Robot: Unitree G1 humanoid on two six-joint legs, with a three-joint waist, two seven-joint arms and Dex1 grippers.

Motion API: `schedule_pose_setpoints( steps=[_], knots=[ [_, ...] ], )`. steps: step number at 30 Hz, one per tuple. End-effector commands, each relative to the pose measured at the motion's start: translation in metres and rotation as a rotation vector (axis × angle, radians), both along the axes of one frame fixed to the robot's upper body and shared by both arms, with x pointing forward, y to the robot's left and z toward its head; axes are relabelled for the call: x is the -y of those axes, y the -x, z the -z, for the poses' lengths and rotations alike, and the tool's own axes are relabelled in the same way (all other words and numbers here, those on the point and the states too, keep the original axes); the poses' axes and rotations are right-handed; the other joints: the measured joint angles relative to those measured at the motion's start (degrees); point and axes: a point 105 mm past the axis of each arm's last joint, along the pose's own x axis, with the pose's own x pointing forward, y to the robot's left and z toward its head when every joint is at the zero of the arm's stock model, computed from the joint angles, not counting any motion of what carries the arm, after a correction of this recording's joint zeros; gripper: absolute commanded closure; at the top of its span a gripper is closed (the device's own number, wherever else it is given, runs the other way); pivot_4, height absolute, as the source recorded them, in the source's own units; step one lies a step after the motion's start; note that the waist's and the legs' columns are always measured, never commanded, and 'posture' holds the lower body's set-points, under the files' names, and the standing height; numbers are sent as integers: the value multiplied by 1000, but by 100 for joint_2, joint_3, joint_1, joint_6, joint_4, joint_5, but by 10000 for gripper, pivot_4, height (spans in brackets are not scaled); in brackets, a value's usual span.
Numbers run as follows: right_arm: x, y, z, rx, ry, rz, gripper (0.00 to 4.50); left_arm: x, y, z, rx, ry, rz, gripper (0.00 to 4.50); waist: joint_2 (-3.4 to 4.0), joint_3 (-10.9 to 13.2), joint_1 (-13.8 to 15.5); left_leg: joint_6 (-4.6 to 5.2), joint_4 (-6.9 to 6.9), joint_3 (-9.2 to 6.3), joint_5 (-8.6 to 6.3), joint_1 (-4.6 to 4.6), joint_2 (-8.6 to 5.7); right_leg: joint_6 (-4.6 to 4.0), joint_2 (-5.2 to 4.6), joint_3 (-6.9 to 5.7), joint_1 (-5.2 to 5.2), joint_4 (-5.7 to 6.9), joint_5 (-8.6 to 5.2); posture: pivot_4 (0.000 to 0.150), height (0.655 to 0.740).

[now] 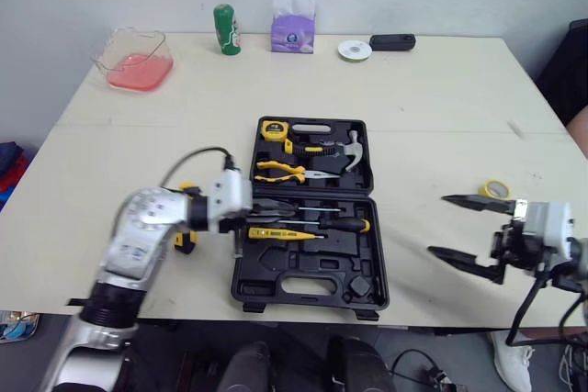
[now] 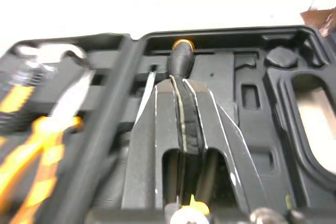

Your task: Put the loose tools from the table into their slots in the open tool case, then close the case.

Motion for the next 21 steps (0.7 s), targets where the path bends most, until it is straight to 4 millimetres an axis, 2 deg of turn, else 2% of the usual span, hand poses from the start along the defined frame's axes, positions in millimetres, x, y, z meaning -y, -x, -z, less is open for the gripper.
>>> schedule_pose_setpoints(
  steps=[1, 5, 7, 9, 14, 17, 19, 21],
  knots=[
    [32, -1, -12, 102, 60, 107, 0, -42, 1, -9, -28, 58, -159, 35922, 0, 0, -16, 0, -1, 3, 0, 5, 0, 0, 0, 2, 2, 0, 0, 1500, 7400],
    [68, -2, -13, 141, 53, 268, 0, -105, 1, -2, -6, 31, -418, 17060, 1, 2, -14, -1, -5, 4, -1, 8, 2, 0, 0, 2, 2, -10, 0, 1500, 7400],
    [87, 0, -10, 143, 57, 349, 0, -145, 5, 1, -9, 39, -578, 9352, 1, 3, -18, -2, -8, 5, -2, 9, 3, -1, -1, 2, 2, -24, 0, 1500, 7400],
    [102, 2, -10, 156, 68, 412, 0, -175, 11, 3, 7, 36, -709, 243, 4, 4, -26, -2, -16, 7, -5, 11, 3, -1, -5, 5, 1, -33, -1, 1500, 7400],
    [148, 11, -5, 150, 81, 615, 0, -251, 40, 17, 1, 65, -1049, 243, 5, 5, -37, -3, -46, 13, -6, 21, 3, -2, -14, 6, -1, -50, -1, 1500, 7400],
    [173, 21, 0, 129, 97, 732, 0, -286, 61, 23, -18, 113, -1221, 243, 5, 5, -53, -7, -60, 15, -10, 22, 3, -6, -16, 6, -7, -58, -3, 1500, 7400],
    [184, 27, 3, 116, 108, 782, 0, -302, 72, 24, -16, 132, -1305, 243, 5, 5, -62, -9, -63, 15, -14, 21, 5, -8, -16, 4, -8, -61, -5, 1500, 7400],
    [201, 37, 5, 108, 127, 867, 0, -330, 96, 27, -13, 149, -1449, 243, 6, 5, -89, -16, -63, 16, -18, 22, 5, -8, -18, 5, -8, -61, -5, 1500, 7400]
  ],
)
